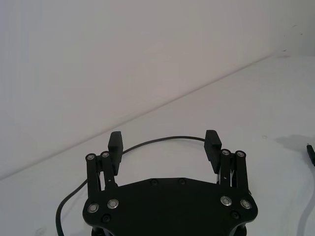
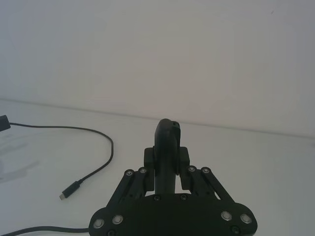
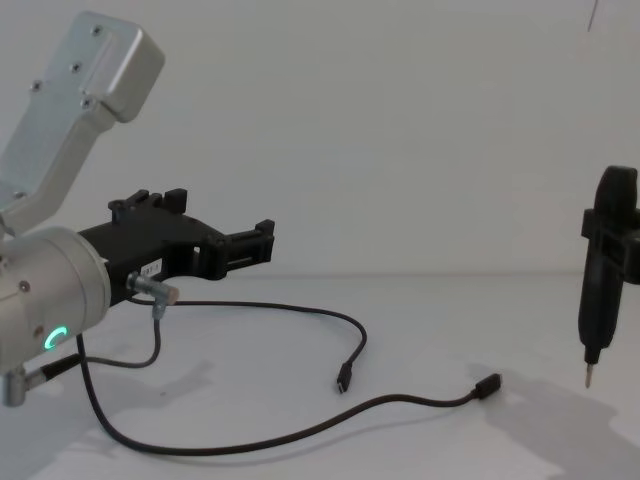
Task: Pick up the data cable with the one hand.
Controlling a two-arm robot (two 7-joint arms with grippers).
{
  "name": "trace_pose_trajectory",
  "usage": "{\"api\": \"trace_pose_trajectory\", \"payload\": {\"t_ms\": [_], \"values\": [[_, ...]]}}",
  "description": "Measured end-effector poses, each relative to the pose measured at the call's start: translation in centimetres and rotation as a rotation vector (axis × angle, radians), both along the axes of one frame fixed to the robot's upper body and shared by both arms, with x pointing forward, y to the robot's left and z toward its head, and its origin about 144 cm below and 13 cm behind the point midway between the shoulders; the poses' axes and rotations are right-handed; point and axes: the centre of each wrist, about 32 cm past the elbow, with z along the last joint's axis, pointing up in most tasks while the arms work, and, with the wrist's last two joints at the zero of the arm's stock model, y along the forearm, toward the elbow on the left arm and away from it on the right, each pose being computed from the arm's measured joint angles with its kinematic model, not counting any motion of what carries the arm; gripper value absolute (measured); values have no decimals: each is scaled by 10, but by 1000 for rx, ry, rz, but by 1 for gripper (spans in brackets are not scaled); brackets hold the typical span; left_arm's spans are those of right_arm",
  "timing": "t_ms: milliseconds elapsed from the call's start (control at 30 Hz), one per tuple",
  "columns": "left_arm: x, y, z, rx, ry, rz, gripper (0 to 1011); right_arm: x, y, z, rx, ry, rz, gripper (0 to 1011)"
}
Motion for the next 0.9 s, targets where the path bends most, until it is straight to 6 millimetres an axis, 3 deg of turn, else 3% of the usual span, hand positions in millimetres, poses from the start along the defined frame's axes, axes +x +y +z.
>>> {"api": "trace_pose_trajectory", "payload": {"t_ms": [900], "values": [[0,0,0,0,1,0,1001,0,0,0,0,0,0,279]]}}
